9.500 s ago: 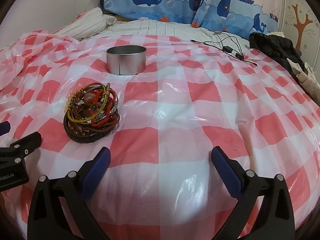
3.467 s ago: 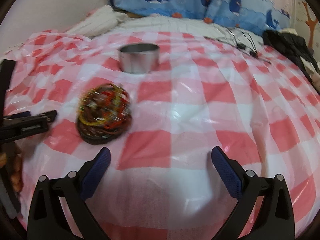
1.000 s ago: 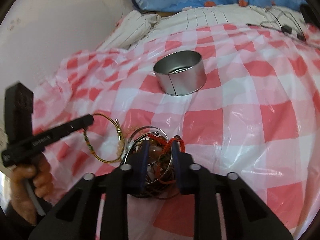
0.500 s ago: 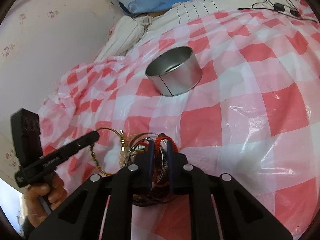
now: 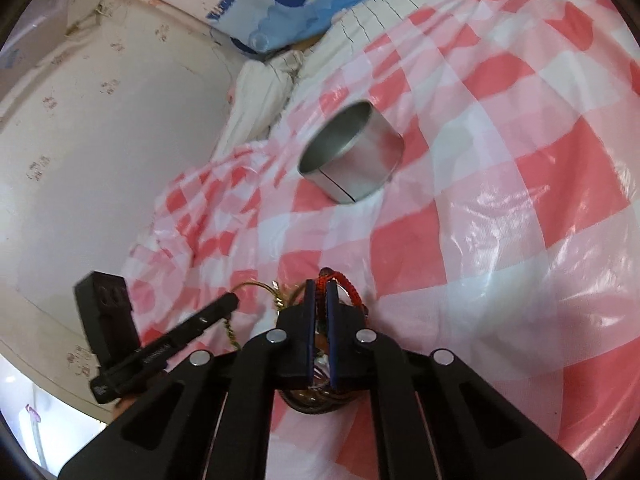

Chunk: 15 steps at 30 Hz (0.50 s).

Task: Organize jewelry
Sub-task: 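Close the right tool on the red cord bracelets while the left tool holds the pile, then lift the bracelets with the right tool and open it over the silver tin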

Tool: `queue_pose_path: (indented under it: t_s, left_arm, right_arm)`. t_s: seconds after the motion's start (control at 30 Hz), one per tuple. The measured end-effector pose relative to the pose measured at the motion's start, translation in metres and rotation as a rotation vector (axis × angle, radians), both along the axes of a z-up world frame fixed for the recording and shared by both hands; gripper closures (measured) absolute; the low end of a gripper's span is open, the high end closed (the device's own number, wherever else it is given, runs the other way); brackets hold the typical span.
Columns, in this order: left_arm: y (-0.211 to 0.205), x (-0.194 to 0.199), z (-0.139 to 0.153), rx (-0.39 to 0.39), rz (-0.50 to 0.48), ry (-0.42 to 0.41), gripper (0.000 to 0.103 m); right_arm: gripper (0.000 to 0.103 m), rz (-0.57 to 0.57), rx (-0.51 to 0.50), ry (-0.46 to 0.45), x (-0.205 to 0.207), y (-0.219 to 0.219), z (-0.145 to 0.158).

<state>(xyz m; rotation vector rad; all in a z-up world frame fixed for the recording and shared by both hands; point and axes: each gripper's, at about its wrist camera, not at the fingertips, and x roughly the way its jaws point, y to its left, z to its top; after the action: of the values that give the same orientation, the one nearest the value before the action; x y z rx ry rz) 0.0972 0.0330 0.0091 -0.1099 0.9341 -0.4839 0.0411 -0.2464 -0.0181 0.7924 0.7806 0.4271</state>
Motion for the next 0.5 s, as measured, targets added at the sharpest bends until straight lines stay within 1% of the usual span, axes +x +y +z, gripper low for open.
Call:
queue_pose_path:
  t_s: [0.13, 0.3, 0.4, 0.5]
  left_arm:
    - [-0.003, -0.004, 0.004, -0.016, -0.039, -0.011, 0.098]
    - [-0.006, -0.010, 0.021, -0.088, -0.086, -0.032, 0.098]
    - [-0.011, -0.006, 0.035, -0.147, -0.103, -0.040, 0.098]
    - [-0.022, 0.008, 0.052, -0.170, -0.108, -0.064, 0.098]
  right_arm:
    - [0.097, 0.021, 0.064, -0.094, -0.006, -0.001, 0.017]
    - [0.097, 0.037, 0.153, -0.183, -0.010, -0.006, 0.034]
    - [0.097, 0.036, 0.145, -0.189, -0.002, -0.007, 0.043]
    - [0.097, 0.021, 0.142, -0.180, 0.015, -0.012, 0.047]
